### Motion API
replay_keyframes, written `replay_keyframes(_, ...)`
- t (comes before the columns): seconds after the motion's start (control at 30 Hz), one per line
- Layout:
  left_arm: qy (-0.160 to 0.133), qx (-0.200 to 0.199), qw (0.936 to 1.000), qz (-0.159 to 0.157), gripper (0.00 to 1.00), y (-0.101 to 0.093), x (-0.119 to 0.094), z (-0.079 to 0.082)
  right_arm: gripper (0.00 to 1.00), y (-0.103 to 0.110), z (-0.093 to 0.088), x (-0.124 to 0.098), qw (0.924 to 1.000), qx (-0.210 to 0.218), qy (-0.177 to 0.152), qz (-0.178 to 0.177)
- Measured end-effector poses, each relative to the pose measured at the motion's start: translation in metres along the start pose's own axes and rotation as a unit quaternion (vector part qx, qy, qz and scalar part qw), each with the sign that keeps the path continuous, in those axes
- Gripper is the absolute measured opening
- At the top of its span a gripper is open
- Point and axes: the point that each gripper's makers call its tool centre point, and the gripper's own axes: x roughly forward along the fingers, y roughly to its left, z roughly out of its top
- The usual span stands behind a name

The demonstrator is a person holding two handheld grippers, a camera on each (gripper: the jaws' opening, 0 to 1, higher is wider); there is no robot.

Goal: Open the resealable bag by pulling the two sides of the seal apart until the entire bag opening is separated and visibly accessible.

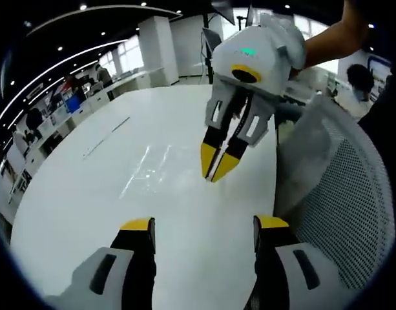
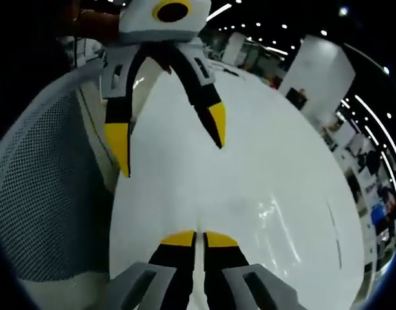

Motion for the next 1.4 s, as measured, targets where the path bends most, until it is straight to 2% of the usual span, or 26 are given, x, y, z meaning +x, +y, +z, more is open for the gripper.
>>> replay_keyframes(0.13, 0.003, 0.01, 0.9999, -0.009, 0.58, -0.001, 0.003, 0.006, 0.0, 0.004, 0.005, -0.002, 1.0, 0.004, -0.002, 0.0)
replay_keyframes(0.23, -0.01, 0.016, 0.9998, -0.01, 0.57, -0.001, 0.005, 0.018, 0.0, 0.006, 0.011, -0.004, 0.9999, 0.008, -0.008, -0.002)
replay_keyframes(0.33, -0.006, 0.04, 0.9991, -0.009, 0.54, -0.002, 0.01, 0.023, 0.0, 0.009, 0.015, -0.007, 0.9998, 0.015, -0.013, -0.002)
replay_keyframes(0.4, 0.007, 0.054, 0.9984, -0.014, 0.49, -0.004, 0.014, 0.02, 0.0, 0.011, 0.019, -0.008, 0.9998, 0.013, -0.017, -0.001)
replay_keyframes(0.43, 0.022, 0.062, 0.9976, -0.021, 0.44, -0.006, 0.015, 0.015, 0.0, 0.012, 0.02, -0.008, 0.9998, 0.013, -0.018, 0.0)
replay_keyframes(0.53, 0.019, 0.085, 0.9957, -0.03, 0.3, -0.012, 0.018, 0.014, 0.0, 0.019, 0.023, -0.008, 0.9998, 0.011, -0.018, 0.005)
replay_keyframes(0.7, 0.029, 0.114, 0.9924, -0.036, 0.3, -0.017, 0.019, 0.011, 0.0, 0.025, 0.027, -0.009, 0.9997, 0.007, -0.02, 0.01)
replay_keyframes(0.83, 0.037, 0.15, 0.9869, -0.046, 0.24, -0.025, 0.019, 0.008, 0.0, 0.027, 0.03, -0.009, 0.9996, 0.01, -0.023, 0.012)
replay_keyframes(0.93, 0.055, 0.175, 0.9823, -0.039, 0.19, -0.024, 0.02, 0.003, 0.0, 0.03, 0.032, -0.01, 0.9996, 0.009, -0.023, 0.015)
replay_keyframes(1.03, 0.057, 0.166, 0.9838, -0.039, 0.17, -0.024, 0.02, 0.002, 0.0, 0.033, 0.032, -0.009, 0.9996, 0.006, -0.021, 0.018)
replay_keyframes(1.13, 0.056, 0.172, 0.9825, -0.043, 0.16, -0.028, 0.017, 0.001, 0.0, 0.036, 0.033, -0.009, 0.9996, 0.005, -0.021, 0.019)
replay_keyframes(1.3, 0.047, 0.192, 0.9789, -0.052, 0.04, -0.035, 0.015, 0.003, 0.0, 0.036, 0.034, -0.008, 0.9996, 0.007, -0.022, 0.018)
replay_keyframes(1.4, 0.049, 0.197, 0.978, -0.05, 0.03, -0.036, 0.016, 0.002, 0.0, 0.037, 0.035, -0.008, 0.9996, 0.007, -0.022, 0.017)
